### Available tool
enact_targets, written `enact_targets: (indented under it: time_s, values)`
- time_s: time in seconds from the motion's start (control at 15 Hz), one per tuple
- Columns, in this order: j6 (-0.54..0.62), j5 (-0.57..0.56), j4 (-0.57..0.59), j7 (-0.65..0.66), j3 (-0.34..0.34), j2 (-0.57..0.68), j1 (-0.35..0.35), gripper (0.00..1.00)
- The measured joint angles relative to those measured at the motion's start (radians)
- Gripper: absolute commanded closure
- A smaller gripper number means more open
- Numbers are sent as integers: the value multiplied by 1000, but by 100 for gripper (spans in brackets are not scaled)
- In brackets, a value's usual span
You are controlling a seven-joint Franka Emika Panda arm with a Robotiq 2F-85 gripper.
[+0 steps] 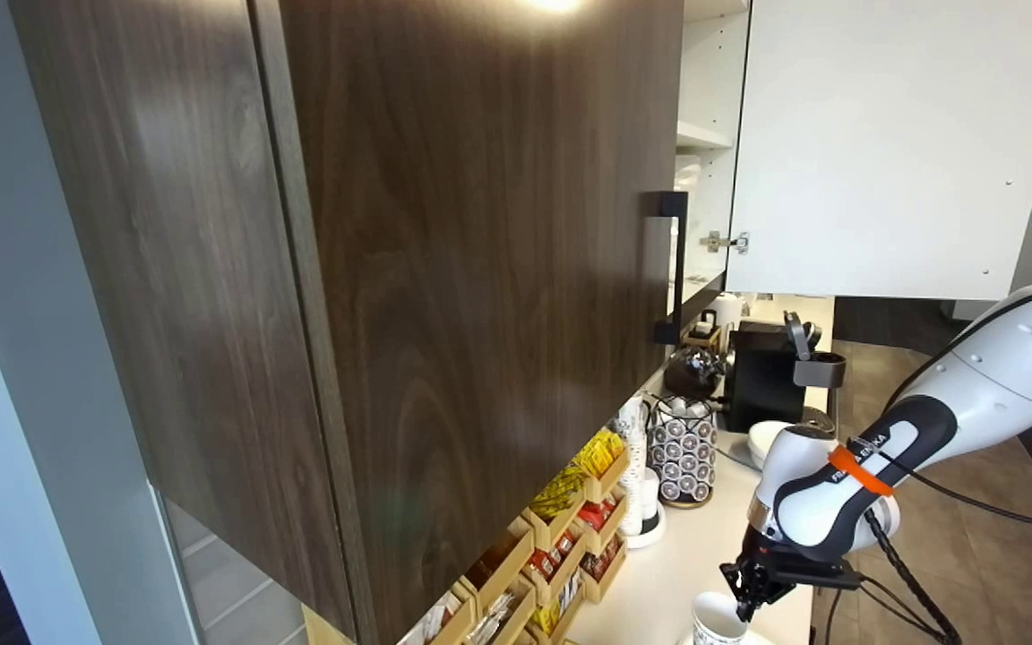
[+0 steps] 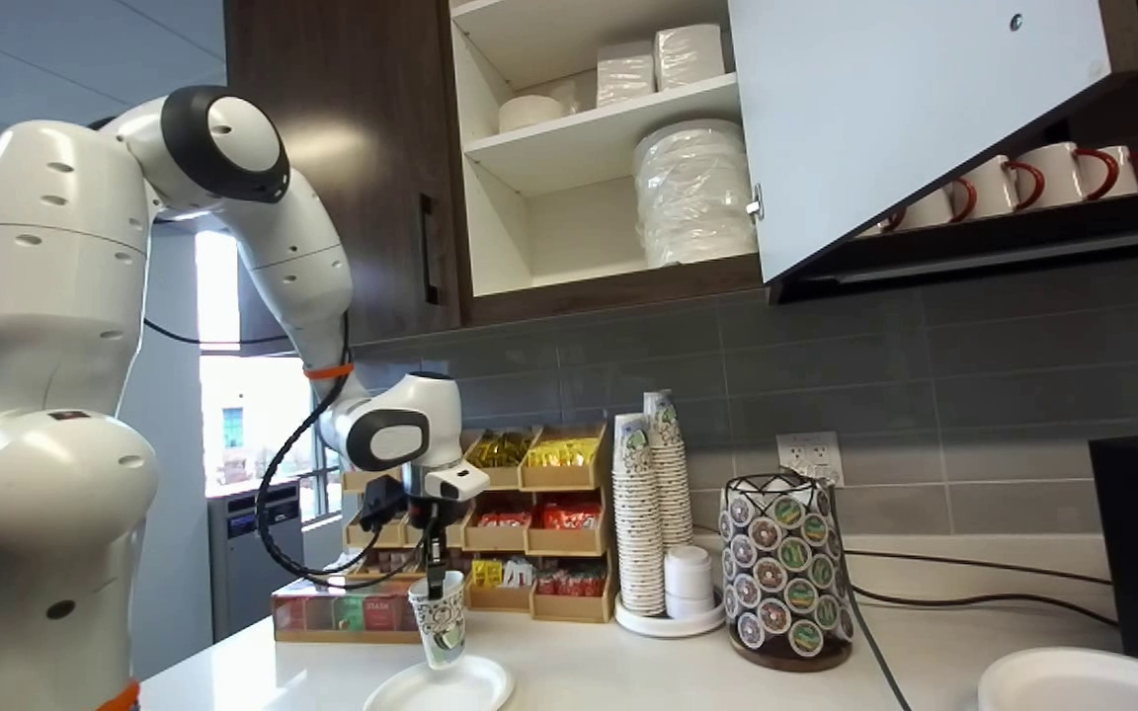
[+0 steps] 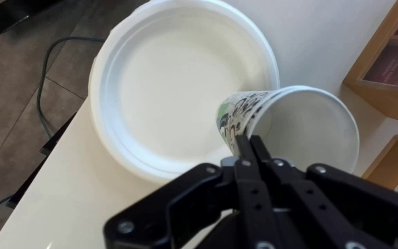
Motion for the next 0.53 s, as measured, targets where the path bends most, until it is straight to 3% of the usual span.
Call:
enact_targets:
  time_s: [0.33, 0.4, 0.47, 0.53]
  values:
    - [0, 1, -5, -4, 0, -1, 0, 100]
    - [0, 1, -7, -5, 0, -1, 0, 74]
    - [0, 1, -9, -8, 1, -1, 0, 73]
    - [0, -1, -12, -9, 1, -1, 0, 66]
